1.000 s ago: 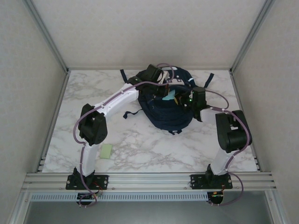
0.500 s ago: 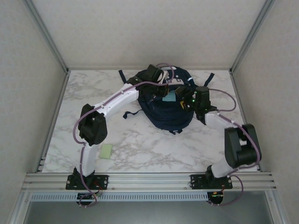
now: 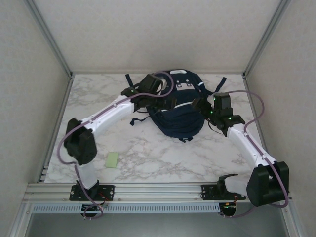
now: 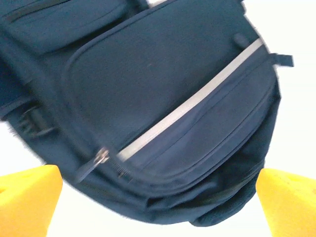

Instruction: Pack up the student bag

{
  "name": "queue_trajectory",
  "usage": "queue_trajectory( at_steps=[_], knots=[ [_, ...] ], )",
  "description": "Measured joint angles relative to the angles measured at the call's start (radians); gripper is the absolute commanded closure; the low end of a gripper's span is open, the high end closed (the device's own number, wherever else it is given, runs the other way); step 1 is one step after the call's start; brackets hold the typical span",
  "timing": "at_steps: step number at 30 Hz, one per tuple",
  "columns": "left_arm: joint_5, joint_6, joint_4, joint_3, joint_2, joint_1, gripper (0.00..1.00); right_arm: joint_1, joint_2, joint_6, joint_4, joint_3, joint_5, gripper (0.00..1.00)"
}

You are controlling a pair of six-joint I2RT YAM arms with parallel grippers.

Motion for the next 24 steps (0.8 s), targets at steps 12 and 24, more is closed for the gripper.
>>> queue_trajectory(
  at_steps=[12, 24],
  knots=[
    [-0.199, -0.144, -0.116, -0.619, -0.410, 0.041, 0.00, 0.100, 0.044, -0.011, 0.053, -0.003, -0.006, 0.01],
    [-0.241, -0.306, -0.148, -0.925, -0.531, 0.084, 0.00, 0.209, 0.156, 0.029, 0.093, -0.004, 0.024, 0.01]
  ],
)
